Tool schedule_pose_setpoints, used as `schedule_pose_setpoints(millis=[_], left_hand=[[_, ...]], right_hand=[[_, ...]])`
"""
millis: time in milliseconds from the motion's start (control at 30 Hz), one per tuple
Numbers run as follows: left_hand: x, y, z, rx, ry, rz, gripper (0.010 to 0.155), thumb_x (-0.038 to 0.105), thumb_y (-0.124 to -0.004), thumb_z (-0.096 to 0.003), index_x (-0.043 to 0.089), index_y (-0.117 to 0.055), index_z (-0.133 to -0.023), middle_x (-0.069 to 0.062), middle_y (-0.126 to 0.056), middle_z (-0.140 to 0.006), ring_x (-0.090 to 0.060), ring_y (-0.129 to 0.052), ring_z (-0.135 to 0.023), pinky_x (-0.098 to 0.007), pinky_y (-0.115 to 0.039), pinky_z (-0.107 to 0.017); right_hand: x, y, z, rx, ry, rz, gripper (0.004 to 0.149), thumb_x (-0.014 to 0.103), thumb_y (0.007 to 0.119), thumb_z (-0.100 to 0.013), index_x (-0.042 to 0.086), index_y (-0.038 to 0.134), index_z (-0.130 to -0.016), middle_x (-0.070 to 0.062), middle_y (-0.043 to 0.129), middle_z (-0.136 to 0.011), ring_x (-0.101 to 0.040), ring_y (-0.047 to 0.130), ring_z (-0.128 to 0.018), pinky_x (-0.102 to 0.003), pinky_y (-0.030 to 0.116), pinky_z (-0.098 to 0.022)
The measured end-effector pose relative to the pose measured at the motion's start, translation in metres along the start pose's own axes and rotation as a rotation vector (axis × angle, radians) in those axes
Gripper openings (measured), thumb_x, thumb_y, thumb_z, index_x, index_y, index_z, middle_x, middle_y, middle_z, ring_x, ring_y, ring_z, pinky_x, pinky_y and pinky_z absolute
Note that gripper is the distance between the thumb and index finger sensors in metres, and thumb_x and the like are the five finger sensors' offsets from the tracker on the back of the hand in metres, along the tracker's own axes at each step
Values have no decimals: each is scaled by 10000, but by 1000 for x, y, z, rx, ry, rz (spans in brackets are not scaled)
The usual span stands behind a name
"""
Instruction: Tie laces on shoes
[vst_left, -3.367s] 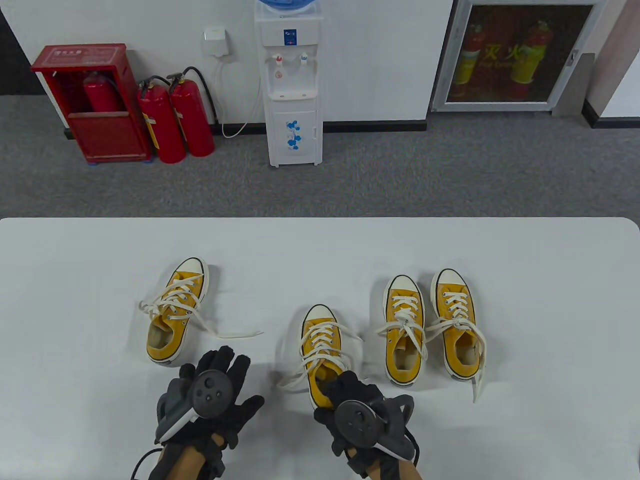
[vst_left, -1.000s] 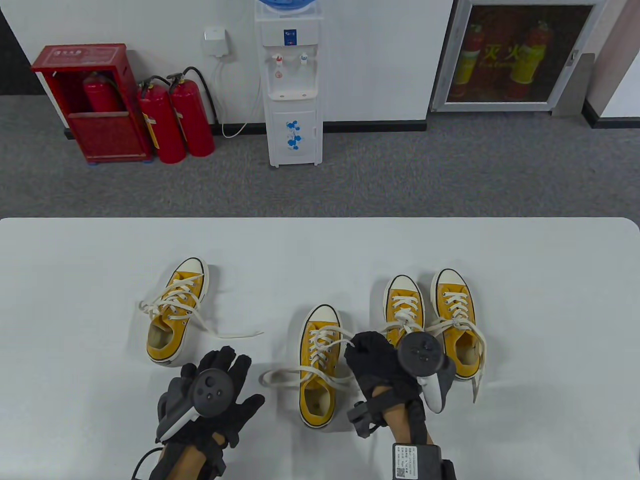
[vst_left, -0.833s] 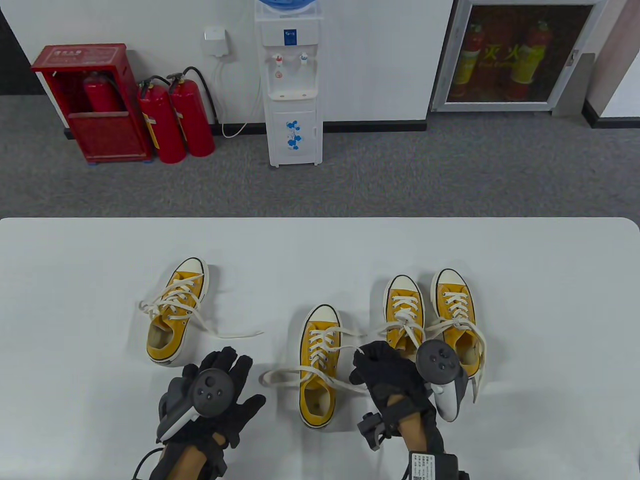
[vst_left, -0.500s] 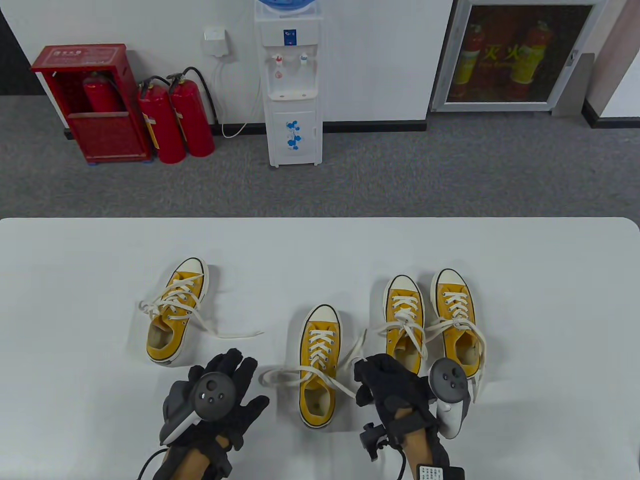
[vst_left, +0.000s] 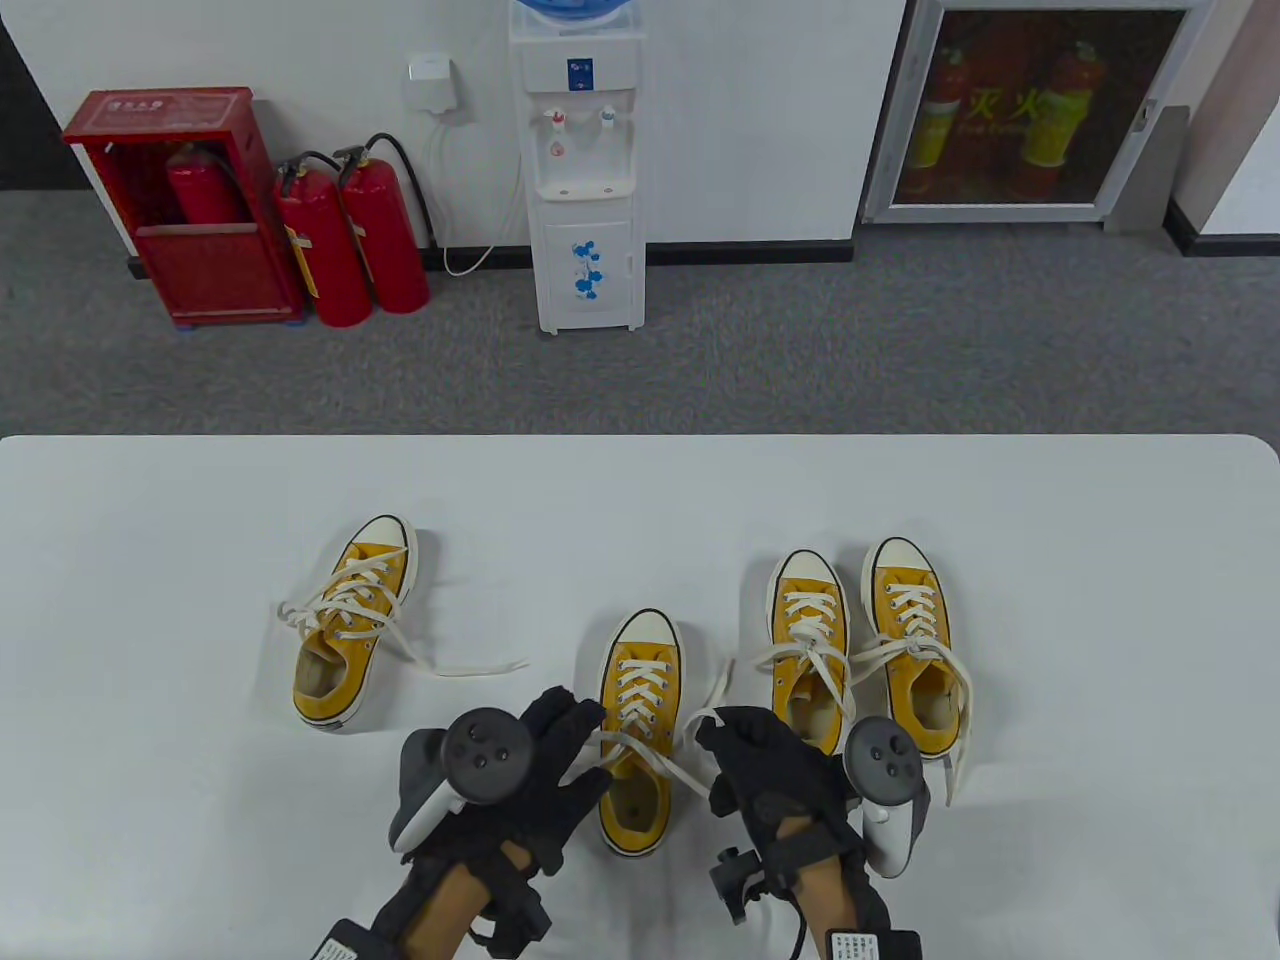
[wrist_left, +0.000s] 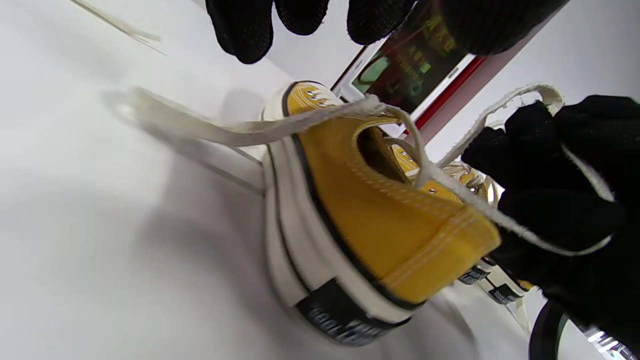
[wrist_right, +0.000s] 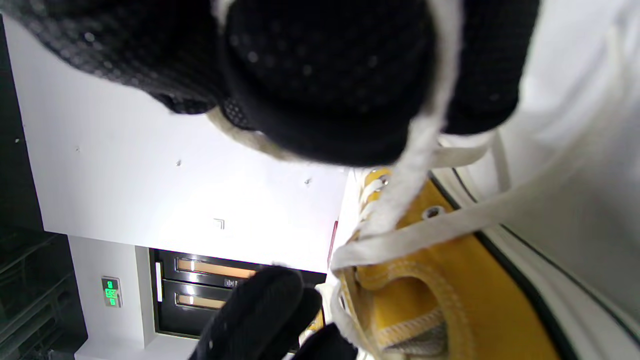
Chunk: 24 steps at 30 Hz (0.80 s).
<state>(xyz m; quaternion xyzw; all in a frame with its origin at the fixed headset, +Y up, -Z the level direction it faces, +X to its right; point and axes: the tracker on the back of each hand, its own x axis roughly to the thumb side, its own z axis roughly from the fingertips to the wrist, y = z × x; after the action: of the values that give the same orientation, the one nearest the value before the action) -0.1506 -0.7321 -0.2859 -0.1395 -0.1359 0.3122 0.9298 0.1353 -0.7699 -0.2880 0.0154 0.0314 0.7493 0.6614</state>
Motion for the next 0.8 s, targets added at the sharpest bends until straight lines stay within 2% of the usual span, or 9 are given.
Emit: schedule_pose_setpoints(millis=[100, 200, 300, 500, 567, 667, 800], left_hand=[[9, -1, -15, -1, 16, -57, 628, 524, -706, -508, 441, -530, -1105, -66, -353, -1264, -415, -513, -1152, -744, -357, -784], [12, -5, -27, -51, 21, -43, 567, 462, -728, -517, 474, -603, -1070, -53, -389, -1264, -412, -532, -1150, -740, -376, -785], [12, -8, -32, -35, 27, -81, 513, 407, -742, -517, 476, -697, -1024, -50, -470, -1253, -410, -569, -1139, -738, -399, -783], [9, -14, -32, 62, 17, -117, 463, 396, -841, -479, 489, -819, -932, -29, -632, -1206, -384, -677, -1104, -739, -443, -775], [9, -17, -32, 124, 3, -130, 421, 408, -864, -463, 491, -876, -876, -9, -686, -1181, -357, -733, -1082, -720, -487, -780], [5, -16, -32, 175, 7, -84, 381, 415, -889, -445, 473, -939, -817, 19, -742, -1150, -334, -772, -1063, -701, -526, -778], [-1, -8, -30, 160, 5, 102, 378, 403, -838, -469, 386, -921, -838, 4, -776, -1130, -350, -762, -1063, -713, -508, -772]], right_hand=[[-3, -2, -1, -5, 17, -15, 411, 424, 834, -461, 157, 850, -774, -110, 808, -888, -58, 984, -225, -417, 863, -399], [-5, -3, -2, -5, 28, -23, 408, 422, 834, -461, 159, 851, -773, -110, 809, -888, -61, 984, -229, -420, 860, -403], [-4, -3, -2, 1, 28, -22, 407, 423, 832, -460, 161, 851, -770, -109, 809, -888, -61, 983, -230, -420, 859, -404], [-4, -2, -2, 3, 27, -12, 407, 426, 829, -460, 161, 850, -768, -105, 811, -886, -61, 983, -230, -420, 859, -405], [-4, -2, -2, 4, 29, -15, 407, 427, 830, -460, 161, 851, -766, -108, 812, -884, -62, 983, -230, -421, 858, -406], [-4, -2, -1, -1, 33, -15, 408, 432, 827, -459, 162, 851, -764, -105, 813, -882, -63, 984, -232, -421, 857, -407], [-4, -1, -1, 0, 31, -23, 414, 444, 817, -463, 160, 847, -763, -102, 816, -876, -63, 984, -236, -421, 856, -410]])
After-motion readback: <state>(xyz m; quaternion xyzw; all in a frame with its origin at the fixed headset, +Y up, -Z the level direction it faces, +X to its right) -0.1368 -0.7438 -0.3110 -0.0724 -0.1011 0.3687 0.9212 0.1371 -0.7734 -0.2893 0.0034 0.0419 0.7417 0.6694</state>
